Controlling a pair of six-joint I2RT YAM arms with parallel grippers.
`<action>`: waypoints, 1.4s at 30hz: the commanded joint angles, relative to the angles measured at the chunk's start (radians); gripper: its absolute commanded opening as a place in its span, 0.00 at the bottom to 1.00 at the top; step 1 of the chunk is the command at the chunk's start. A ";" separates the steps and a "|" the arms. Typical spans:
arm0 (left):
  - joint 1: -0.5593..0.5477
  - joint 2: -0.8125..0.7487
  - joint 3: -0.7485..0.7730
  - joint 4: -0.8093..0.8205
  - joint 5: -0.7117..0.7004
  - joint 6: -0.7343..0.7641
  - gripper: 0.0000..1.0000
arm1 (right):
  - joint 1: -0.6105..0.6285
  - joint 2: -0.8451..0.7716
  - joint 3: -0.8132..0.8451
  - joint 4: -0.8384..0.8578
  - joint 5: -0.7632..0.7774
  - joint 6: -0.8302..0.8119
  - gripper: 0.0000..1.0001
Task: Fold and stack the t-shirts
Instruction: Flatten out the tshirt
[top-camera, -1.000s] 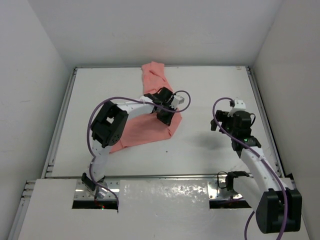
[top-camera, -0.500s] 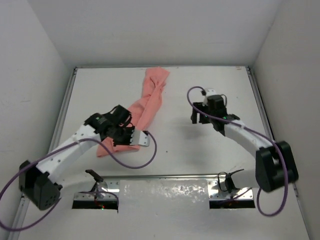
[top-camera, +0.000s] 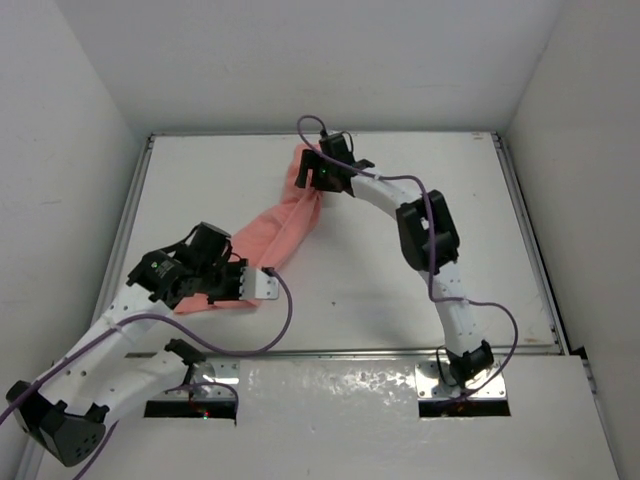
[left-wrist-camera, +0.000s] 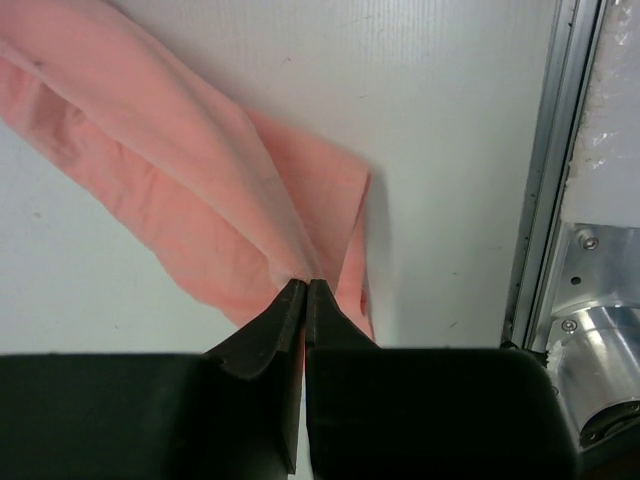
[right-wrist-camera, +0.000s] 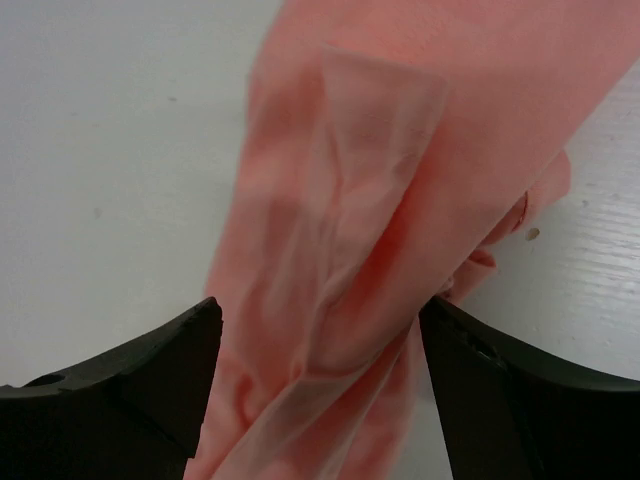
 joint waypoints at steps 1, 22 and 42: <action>0.013 -0.048 -0.015 0.043 -0.005 -0.052 0.00 | 0.000 0.104 0.160 -0.098 0.012 0.123 0.78; 0.050 0.057 0.023 0.375 -0.136 -0.053 0.00 | 0.132 -1.011 -1.101 -0.222 0.174 -0.284 0.99; 0.058 0.097 0.025 0.390 -0.090 -0.132 0.00 | -0.425 -0.761 -0.978 -0.205 -0.056 -0.292 0.60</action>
